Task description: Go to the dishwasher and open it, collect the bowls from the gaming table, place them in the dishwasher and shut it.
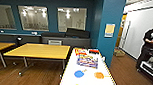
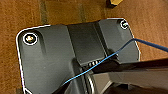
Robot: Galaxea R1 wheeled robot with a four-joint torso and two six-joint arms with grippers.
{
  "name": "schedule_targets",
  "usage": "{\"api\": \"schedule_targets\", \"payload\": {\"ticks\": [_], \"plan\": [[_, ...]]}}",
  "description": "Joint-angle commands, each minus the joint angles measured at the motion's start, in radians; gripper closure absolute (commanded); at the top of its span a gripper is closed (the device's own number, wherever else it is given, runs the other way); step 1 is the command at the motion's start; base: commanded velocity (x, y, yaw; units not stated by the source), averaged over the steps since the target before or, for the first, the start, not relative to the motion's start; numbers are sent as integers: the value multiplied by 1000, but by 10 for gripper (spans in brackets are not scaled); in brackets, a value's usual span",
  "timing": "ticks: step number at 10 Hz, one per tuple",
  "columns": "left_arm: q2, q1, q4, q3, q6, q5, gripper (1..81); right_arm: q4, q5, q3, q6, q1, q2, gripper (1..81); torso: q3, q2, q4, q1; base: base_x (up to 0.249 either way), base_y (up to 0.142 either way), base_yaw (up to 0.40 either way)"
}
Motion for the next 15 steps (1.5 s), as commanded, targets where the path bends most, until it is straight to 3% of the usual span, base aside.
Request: {"api": "schedule_targets", "payload": {"ticks": [1, 4, 5, 6, 11, 13, 15], "plan": [[-4, -54, 4, 7, 7, 50, 10, 19, 40, 167, 74, 178, -216, 10, -87, 0, 0, 0, 0, 0, 0], [-2, -54, 3, 7, 7, 50, 10, 16, -11, 196, 112, 332, -236, 10, -190, 0, 0, 0, 0, 0, 0], [-4, -54, 1, 7, 7, 50, 10, 18, -43, 204, 123, 394, -240, 10, -199, 1, 0, 0, 0, 0, 0], [-4, -54, -1, 7, 7, 50, 10, 16, -77, 207, 152, 457, -248, 10, -162, 1, 0, 1, 0, 0, 0], [-1, -54, -4, 5, 7, 50, 10, 20, -265, 186, 285, 751, -271, 10, -180, 2, 0, 1, 0, 0, 0], [1, -54, -4, 5, 7, 50, 10, 19, -325, 100, 339, 801, -211, 10, -181, 2, 0, 2, 0, 0, 0], [1, -56, -4, 2, 6, 50, 10, 23, -341, 17, 413, 822, -150, 10, -181, 2, 0, 2, 0, 0, 0]]}}
